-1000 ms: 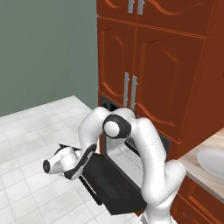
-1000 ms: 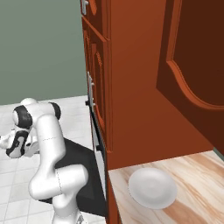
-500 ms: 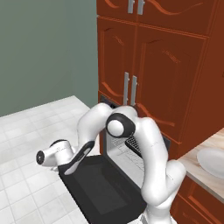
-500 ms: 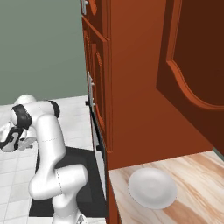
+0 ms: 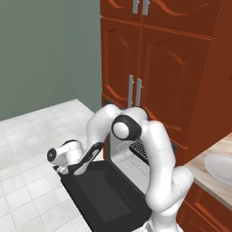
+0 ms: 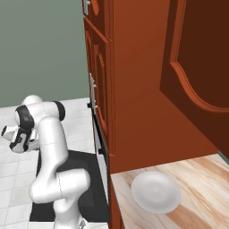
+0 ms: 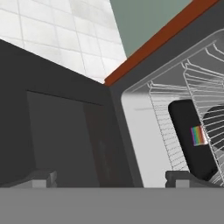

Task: Take the baked cake out of the oven and place it on the plate for cooling. Then close the oven door.

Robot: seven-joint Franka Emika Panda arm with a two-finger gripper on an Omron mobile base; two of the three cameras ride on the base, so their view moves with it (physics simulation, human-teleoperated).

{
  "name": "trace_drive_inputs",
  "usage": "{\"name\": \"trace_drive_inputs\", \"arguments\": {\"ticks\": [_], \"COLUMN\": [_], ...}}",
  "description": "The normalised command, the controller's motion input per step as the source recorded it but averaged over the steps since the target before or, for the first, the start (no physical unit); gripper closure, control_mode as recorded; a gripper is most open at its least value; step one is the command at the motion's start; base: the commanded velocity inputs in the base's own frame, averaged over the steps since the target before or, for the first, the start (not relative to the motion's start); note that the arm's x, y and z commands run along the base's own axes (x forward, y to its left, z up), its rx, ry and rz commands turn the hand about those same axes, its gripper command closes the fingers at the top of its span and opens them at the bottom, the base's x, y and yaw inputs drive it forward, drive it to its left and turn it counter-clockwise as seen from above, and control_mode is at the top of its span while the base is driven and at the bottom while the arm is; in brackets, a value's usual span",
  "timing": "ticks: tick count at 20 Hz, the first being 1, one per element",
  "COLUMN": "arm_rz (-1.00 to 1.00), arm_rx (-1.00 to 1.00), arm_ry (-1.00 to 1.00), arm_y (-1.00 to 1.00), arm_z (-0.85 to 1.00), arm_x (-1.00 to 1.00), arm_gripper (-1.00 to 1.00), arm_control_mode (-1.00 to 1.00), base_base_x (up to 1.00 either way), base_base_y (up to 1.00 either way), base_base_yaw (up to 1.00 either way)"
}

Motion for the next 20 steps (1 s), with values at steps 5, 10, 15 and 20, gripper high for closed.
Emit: {"name": "trace_drive_inputs", "arguments": {"ticks": [5, 10, 15, 20], "arm_rz": [0.0, 0.0, 0.0, 0.0], "arm_rx": [0.0, 0.0, -0.07, -0.17], "arm_ry": [0.01, 0.06, 0.11, 0.02], "arm_y": [-0.17, -0.12, -0.16, -0.23], "arm_z": [-0.19, -0.01, -0.01, -0.1], "arm_x": [0.36, 0.37, 0.24, 0.14], "arm_gripper": [-1.0, -1.0, -1.0, -1.0], "arm_control_mode": [-1.0, -1.0, -1.0, -1.0], "base_base_x": [0.0, 0.0, 0.0, 0.0], "base_base_y": [0.0, 0.0, 0.0, 0.0], "base_base_yaw": [0.0, 0.0, 0.0, 0.0]}}
